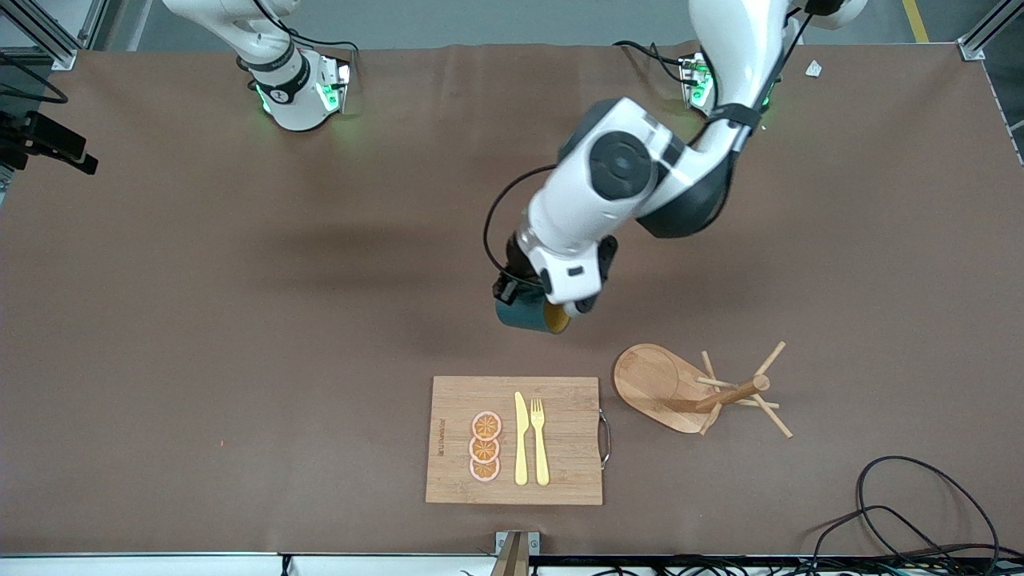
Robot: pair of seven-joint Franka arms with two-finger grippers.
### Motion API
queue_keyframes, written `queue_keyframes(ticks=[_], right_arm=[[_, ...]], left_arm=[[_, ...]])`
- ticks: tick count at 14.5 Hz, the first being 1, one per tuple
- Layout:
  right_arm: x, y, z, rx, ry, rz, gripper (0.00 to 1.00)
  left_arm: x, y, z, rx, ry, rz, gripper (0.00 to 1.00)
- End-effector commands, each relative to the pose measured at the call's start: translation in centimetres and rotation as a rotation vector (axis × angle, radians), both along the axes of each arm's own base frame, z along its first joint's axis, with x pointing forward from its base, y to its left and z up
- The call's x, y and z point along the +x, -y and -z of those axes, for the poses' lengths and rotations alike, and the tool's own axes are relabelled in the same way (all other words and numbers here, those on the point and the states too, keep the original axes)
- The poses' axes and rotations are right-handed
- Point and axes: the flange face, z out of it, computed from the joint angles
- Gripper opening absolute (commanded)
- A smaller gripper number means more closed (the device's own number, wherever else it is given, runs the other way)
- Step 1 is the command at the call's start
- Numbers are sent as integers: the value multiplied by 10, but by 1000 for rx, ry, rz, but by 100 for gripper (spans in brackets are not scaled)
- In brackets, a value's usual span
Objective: Pass cup and hang on rack
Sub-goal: 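Carry the mug with the left gripper to the wooden rack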
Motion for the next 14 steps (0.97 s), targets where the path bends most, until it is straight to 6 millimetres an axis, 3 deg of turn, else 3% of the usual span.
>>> queue_keyframes(ticks=[1,3,7,9,12,14], right_arm=[[-7,1,-9,-2,12,9,100],[-7,1,-11,-3,17,7,100],[-6,1,-16,-3,29,-12,100],[-7,4,-15,0,27,-31,100],[-7,3,-15,0,22,-33,100],[-7,4,-14,2,20,-31,100]], left_arm=[[26,-50,-11,-142,-26,-10,1],[49,-97,-2,-257,-44,-7,1],[73,-181,22,-425,-50,41,1],[83,-224,24,-525,-58,77,2],[91,-269,34,-598,-52,114,2],[91,-296,53,-658,-27,129,2]])
